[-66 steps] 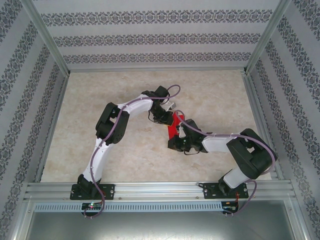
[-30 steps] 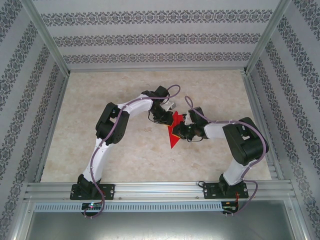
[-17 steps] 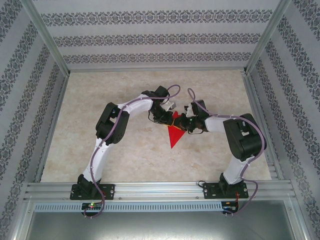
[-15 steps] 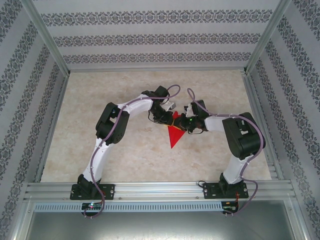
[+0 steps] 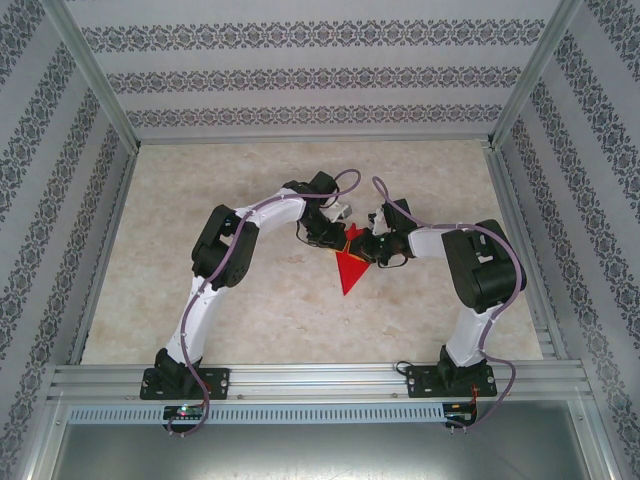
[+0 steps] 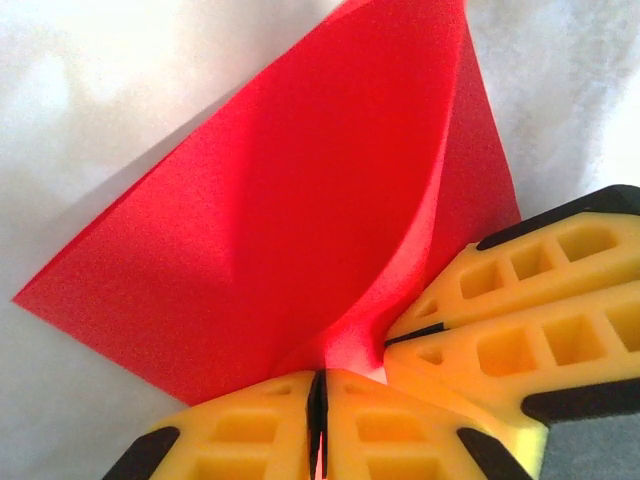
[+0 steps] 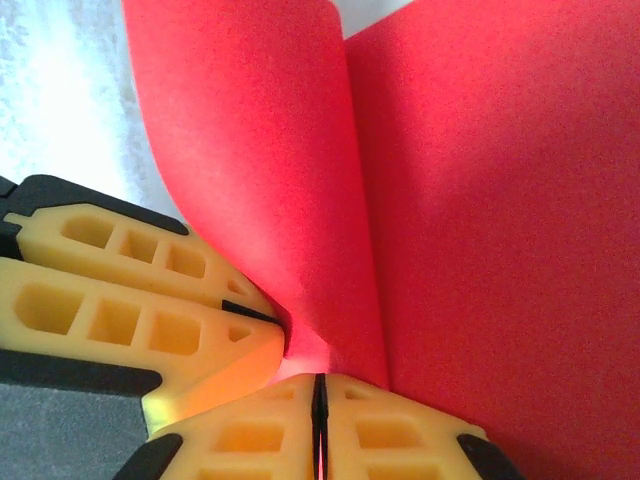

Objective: Fold a paper plane with a square sheet of paper (pick it up from the middle)
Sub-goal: Third fold the triangle at the center of the table.

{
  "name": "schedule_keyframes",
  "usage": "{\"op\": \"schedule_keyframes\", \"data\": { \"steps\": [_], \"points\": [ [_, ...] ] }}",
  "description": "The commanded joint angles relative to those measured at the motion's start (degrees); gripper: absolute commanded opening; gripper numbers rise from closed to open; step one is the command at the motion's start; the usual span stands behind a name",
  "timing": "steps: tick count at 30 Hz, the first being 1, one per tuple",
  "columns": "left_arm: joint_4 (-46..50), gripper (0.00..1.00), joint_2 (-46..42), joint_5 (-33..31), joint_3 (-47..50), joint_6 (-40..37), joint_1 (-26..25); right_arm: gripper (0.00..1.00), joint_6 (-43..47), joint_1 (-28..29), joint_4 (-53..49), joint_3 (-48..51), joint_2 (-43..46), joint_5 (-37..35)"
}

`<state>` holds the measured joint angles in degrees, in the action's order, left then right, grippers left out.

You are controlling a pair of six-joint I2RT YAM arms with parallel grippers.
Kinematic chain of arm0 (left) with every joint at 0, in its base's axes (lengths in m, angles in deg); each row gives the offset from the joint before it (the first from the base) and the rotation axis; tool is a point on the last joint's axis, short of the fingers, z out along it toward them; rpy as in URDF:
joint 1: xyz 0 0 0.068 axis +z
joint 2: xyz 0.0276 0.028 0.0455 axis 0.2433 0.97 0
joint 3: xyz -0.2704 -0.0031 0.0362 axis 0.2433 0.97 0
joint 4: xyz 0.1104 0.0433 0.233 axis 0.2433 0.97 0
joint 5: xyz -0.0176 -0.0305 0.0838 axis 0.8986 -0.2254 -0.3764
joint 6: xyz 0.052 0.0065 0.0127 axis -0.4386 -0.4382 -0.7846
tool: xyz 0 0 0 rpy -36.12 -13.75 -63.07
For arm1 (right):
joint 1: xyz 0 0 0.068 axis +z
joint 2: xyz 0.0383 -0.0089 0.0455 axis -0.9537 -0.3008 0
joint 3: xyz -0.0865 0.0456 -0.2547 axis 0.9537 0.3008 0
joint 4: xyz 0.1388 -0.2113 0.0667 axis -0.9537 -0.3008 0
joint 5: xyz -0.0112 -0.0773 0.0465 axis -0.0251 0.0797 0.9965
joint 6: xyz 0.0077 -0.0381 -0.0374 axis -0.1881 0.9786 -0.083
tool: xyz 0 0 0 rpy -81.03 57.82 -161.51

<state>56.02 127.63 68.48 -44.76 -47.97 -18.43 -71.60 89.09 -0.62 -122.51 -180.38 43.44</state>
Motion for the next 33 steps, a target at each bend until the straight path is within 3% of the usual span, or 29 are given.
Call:
{"op": "schedule_keyframes", "data": {
  "steps": [1, 9, 18, 33],
  "points": [
    [2.72, 0.13, 4.95, -2.91, 0.59, 0.06, -0.32, 0.11, 1.82, -0.44, -2.65, -0.21, -2.08, -2.26],
    [1.17, 0.14, 2.04, 0.53, -1.22, 2.07, -0.19, 0.11, 1.47, -0.25, -1.62, 0.85, -3.41, -2.03],
    [-0.87, 0.17, -4.09, 0.20, -0.87, 4.32, -0.12, 0.10, 0.77, -0.24, -0.83, 1.11, -4.10, -0.95],
    [-26.26, 0.16, -21.96, 2.66, 28.28, 18.83, -3.18, 0.10, -1.25, -0.08, 1.05, 1.77, -3.67, 1.20]
  ]
}}
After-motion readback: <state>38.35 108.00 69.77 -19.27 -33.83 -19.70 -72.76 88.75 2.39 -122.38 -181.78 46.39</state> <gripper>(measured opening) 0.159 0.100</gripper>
